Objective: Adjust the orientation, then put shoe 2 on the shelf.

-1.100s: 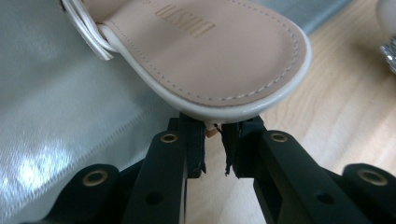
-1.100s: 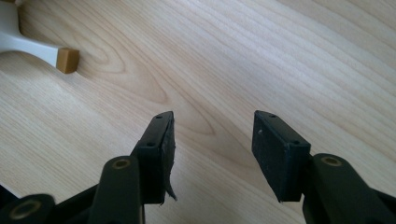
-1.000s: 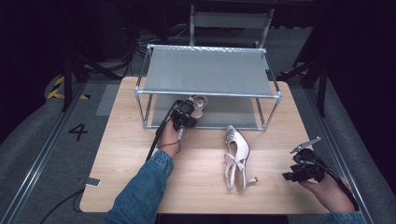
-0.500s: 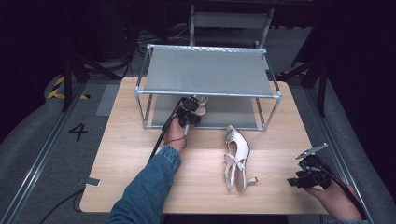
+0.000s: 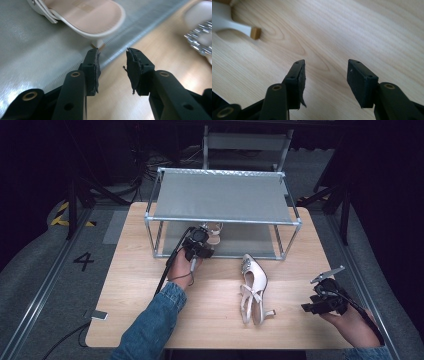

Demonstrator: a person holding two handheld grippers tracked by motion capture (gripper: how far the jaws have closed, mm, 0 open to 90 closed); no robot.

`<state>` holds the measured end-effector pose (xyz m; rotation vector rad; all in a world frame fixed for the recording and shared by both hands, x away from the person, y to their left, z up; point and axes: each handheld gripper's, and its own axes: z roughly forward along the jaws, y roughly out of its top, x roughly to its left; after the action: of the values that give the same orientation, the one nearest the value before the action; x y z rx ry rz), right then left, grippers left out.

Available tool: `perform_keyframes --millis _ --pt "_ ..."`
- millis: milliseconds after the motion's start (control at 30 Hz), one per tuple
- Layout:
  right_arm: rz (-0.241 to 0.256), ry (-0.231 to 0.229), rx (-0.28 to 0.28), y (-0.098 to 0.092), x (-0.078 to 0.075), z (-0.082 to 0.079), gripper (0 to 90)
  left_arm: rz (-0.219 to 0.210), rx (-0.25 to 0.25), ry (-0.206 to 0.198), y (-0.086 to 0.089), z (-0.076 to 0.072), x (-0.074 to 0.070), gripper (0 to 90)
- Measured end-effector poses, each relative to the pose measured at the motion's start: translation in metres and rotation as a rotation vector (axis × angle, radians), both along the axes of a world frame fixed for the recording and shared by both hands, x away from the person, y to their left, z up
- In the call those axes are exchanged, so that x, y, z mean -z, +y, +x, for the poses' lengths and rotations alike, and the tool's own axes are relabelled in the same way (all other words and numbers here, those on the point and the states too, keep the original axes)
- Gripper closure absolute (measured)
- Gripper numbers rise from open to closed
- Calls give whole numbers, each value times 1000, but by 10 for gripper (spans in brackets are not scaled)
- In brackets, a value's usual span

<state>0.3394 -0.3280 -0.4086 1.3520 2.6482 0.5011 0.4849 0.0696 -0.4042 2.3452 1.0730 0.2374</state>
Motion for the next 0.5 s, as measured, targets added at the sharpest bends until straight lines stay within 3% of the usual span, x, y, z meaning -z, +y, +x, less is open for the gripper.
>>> perform_keyframes --millis 133,233,333,500 --pt "48 -14 -1 7 -6 7 516 -7 0 1 6 -18 -16 613" --pt "47 -26 -27 15 -9 12 516 2 12 13 13 -29 -23 609" --pt "39 -37 -49 22 -12 17 516 17 22 50 18 -38 -27 597" --pt "32 -55 -89 37 -15 25 511 39 18 51 28 -50 -31 584"
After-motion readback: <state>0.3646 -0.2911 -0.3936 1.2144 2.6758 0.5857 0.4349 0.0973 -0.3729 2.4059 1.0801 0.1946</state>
